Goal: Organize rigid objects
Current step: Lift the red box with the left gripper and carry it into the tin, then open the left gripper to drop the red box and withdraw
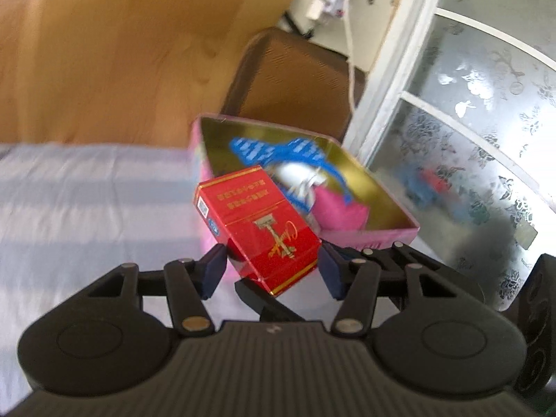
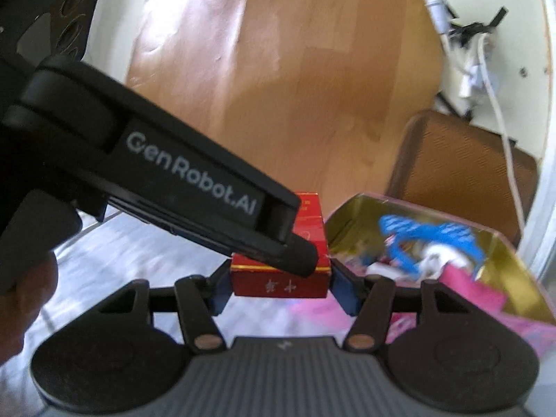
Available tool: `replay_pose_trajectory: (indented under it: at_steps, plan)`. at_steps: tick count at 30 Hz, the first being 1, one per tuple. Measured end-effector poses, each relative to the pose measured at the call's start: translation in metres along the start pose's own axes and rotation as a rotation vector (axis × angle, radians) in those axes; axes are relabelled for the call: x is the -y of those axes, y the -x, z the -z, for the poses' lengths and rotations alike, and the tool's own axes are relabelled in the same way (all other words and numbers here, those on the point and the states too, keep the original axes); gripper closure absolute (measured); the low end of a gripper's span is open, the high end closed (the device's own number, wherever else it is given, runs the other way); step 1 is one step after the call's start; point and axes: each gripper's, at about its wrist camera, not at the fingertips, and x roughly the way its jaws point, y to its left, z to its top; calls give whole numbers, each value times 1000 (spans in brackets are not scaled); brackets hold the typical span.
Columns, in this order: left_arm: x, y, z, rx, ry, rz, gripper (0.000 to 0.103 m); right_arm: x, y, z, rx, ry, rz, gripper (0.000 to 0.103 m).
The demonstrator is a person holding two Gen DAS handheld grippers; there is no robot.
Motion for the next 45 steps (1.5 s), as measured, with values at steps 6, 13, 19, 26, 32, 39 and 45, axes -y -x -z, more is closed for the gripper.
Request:
replay_pose_trajectory:
  at_steps: [6,13,19,26,32,39,45]
  plan:
    - [14,-54,-30,-22,-43,44,44,52,-24,-12,-4,-78,69,45]
    - [8,-114,-51,-63,-89,-81,39,92,-84,-17,-59,-143,98,39]
    - [-3,-102,-52,-56,-57,-145,39,99,-85,-9,-64,-199,103,36]
    - [6,-71,-41,-13,-97,-236,31,104,-33,4,6,-271,131,36]
    - [10,-43,-25,18,-119,-272,28,105,8,11,35,-355,168,35]
    - [8,-20,-1,16,-110,-287,22,101,43,15,34,-431,147,35]
    - [8,2,12,29,-91,-321,0,100,59,7,52,-494,126,30]
